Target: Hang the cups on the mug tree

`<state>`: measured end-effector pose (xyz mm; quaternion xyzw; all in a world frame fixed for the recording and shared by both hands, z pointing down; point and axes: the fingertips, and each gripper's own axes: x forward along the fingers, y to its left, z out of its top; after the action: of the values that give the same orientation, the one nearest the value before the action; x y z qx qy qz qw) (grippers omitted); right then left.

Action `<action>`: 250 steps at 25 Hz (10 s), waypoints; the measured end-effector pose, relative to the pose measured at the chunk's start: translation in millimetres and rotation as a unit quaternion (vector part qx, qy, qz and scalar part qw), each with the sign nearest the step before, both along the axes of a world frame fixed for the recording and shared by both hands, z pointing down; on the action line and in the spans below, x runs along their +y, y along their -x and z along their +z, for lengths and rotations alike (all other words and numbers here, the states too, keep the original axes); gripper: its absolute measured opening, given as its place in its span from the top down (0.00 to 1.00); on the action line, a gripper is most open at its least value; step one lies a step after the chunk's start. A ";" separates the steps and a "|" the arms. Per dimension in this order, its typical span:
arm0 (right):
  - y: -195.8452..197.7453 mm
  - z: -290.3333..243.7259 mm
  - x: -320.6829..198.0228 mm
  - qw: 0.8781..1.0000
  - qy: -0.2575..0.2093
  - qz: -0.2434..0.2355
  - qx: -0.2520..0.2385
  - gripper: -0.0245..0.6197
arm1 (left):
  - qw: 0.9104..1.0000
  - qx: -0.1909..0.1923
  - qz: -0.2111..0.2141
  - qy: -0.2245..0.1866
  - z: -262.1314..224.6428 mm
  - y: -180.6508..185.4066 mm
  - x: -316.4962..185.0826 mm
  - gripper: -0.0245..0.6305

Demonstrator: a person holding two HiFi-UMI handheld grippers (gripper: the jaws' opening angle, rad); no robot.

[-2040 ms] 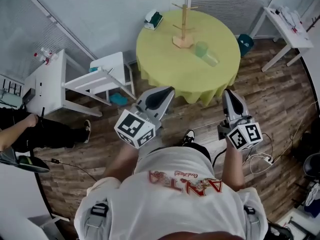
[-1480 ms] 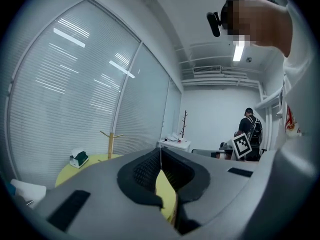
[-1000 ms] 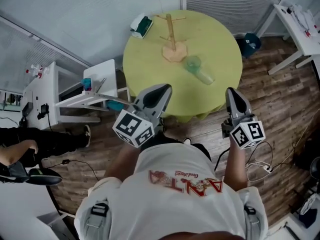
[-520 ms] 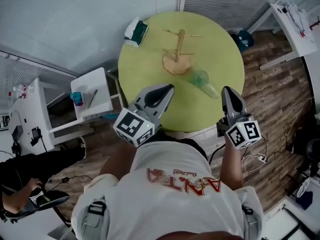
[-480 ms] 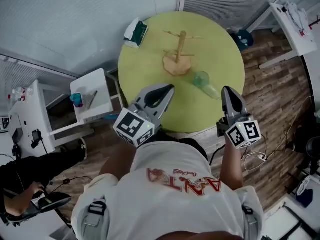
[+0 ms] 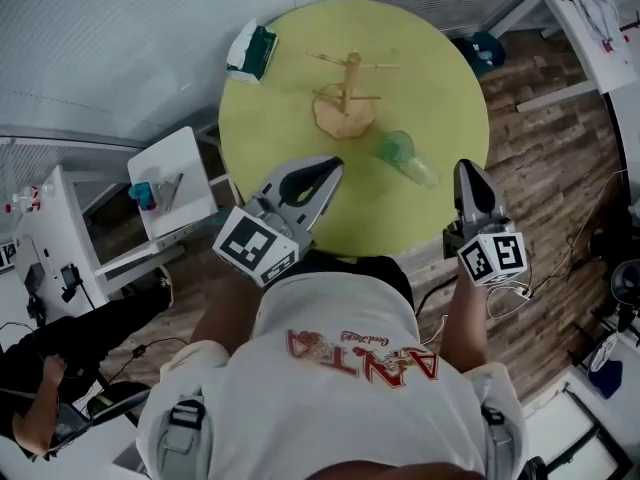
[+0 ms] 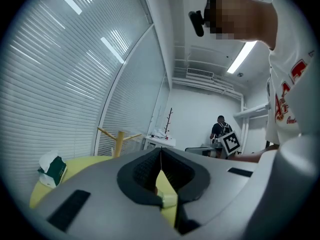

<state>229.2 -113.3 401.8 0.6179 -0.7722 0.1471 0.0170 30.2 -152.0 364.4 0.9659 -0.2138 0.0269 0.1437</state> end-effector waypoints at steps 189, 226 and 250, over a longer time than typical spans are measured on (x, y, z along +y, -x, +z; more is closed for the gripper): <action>65.2 276.0 -90.6 0.945 0.215 -0.185 0.161 0.40 | 0.985 -0.033 -0.127 0.111 52.9 10.5 22.8 0.95; 34.0 20.0 -170.0 0.726 0.097 -0.129 0.669 0.41 | 0.992 0.057 -0.085 0.074 14.2 32.9 22.9 0.95; 85.1 34.0 -166.6 0.480 0.071 -0.231 0.843 0.41 | 0.989 0.065 -0.105 0.081 18.1 49.4 26.3 0.95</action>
<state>144.1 -280.0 435.9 0.2407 -0.4885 -0.3999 0.7373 -19.1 -125.6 382.5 0.9228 -0.3015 -0.0341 0.2373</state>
